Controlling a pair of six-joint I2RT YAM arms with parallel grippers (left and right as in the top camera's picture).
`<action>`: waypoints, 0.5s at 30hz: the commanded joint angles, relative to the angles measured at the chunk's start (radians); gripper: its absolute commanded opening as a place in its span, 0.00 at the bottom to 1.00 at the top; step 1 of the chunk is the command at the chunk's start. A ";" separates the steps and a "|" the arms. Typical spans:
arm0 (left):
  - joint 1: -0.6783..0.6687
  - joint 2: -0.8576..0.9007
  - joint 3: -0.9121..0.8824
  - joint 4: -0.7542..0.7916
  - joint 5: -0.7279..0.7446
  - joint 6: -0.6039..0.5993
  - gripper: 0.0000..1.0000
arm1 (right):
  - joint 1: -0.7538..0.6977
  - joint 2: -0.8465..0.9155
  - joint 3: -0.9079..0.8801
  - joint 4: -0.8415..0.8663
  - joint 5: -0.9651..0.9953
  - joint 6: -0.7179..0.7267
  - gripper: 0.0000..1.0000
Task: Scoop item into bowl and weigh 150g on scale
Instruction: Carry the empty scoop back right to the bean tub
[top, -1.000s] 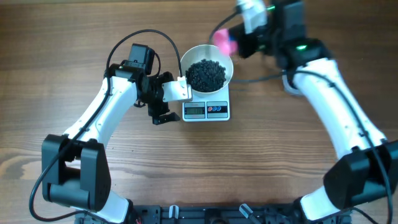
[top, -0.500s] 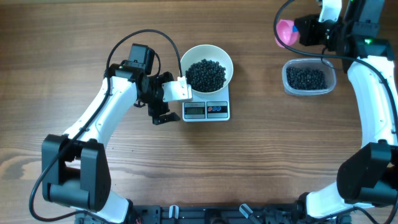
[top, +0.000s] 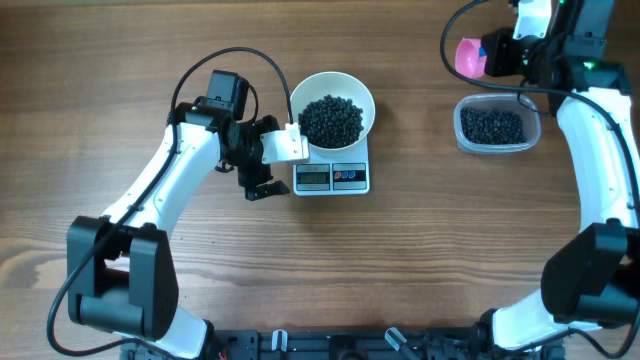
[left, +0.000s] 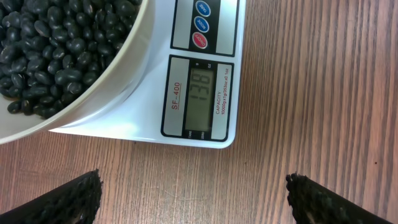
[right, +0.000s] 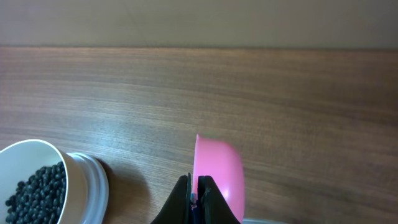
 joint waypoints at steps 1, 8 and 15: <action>-0.001 -0.007 -0.007 0.000 0.023 -0.009 1.00 | 0.002 0.013 0.024 0.006 -0.003 0.066 0.04; -0.001 -0.007 -0.007 0.000 0.023 -0.009 1.00 | 0.002 0.013 0.024 0.043 -0.175 0.311 0.04; -0.001 -0.007 -0.007 0.000 0.023 -0.009 1.00 | 0.002 0.013 0.024 0.214 -0.278 0.512 0.04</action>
